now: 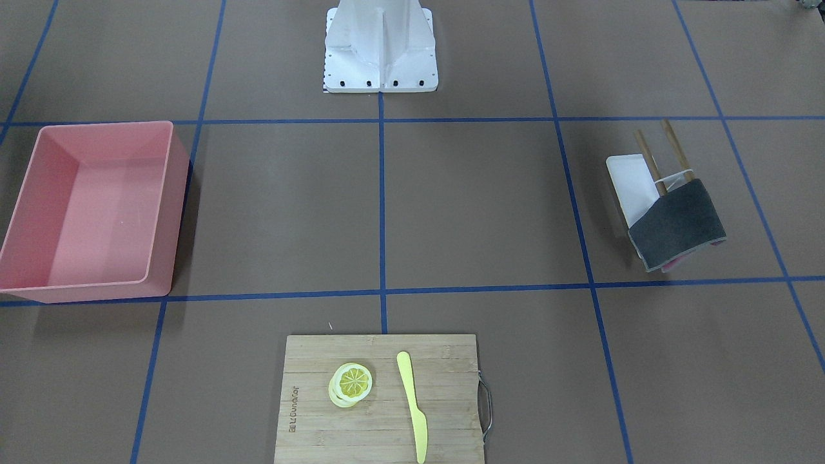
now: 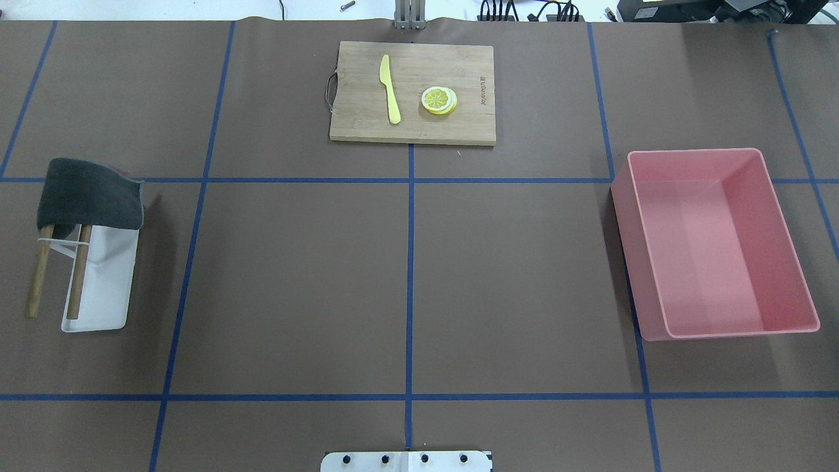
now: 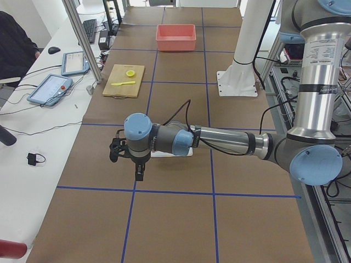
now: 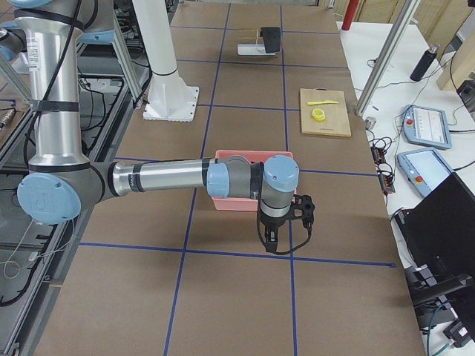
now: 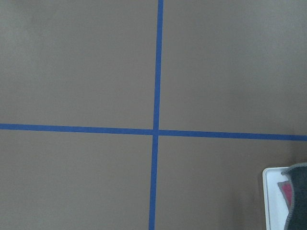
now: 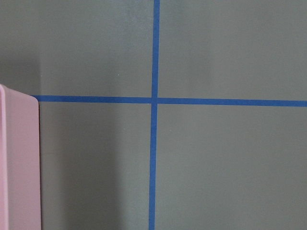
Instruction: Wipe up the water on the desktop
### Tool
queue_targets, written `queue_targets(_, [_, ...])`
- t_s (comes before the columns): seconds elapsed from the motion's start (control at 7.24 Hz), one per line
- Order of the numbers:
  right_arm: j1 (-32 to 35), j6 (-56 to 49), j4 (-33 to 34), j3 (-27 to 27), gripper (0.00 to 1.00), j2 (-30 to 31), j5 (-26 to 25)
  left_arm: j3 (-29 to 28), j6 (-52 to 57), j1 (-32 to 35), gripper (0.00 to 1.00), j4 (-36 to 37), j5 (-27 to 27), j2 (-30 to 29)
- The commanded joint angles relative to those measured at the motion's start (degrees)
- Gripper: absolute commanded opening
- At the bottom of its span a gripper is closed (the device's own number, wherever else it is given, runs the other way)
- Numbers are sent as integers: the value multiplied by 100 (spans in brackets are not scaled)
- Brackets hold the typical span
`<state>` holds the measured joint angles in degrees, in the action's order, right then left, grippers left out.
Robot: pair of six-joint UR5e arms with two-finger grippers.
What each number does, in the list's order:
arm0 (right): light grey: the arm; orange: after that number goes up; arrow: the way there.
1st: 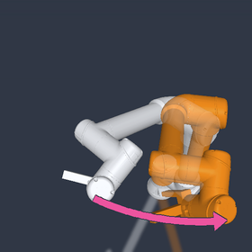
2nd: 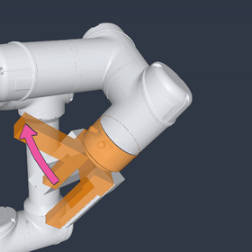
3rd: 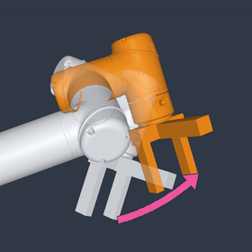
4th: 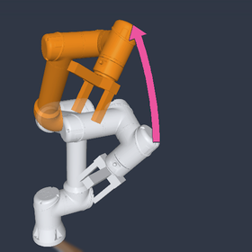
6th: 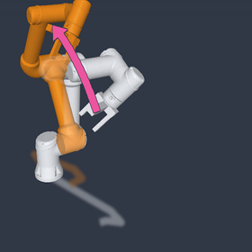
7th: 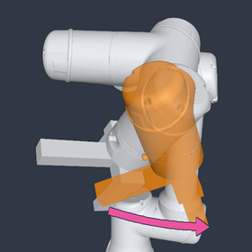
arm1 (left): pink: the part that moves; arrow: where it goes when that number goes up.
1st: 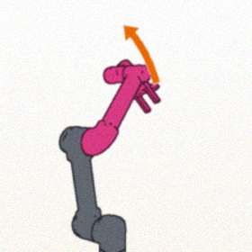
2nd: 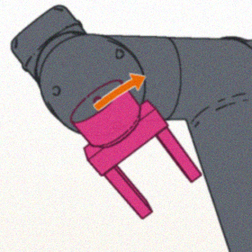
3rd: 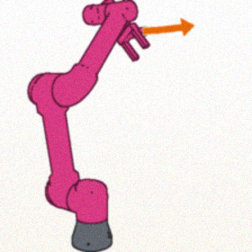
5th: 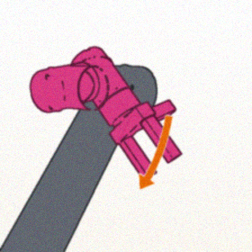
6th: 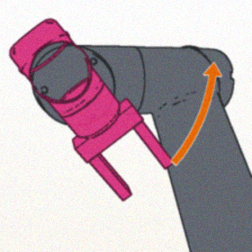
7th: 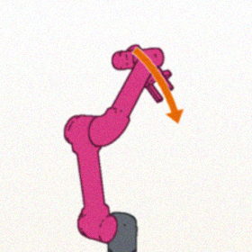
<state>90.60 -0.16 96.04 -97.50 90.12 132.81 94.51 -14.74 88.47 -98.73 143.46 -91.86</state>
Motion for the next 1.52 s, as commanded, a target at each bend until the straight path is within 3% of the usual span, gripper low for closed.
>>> queue_targets(0.0, [2,17,3,4,100,-47,314,-99,-1287,-363,98,-855,347,2])
queue_targets(0.69, [-7,8,-15,-32,100,-73,596,-766,-3566,-1242,98,-3333,305,-7])
queue_targets(1.38, [-7,8,-6,-5,100,-82,641,-908,-3896,-1657,92,-3601,305,-420])
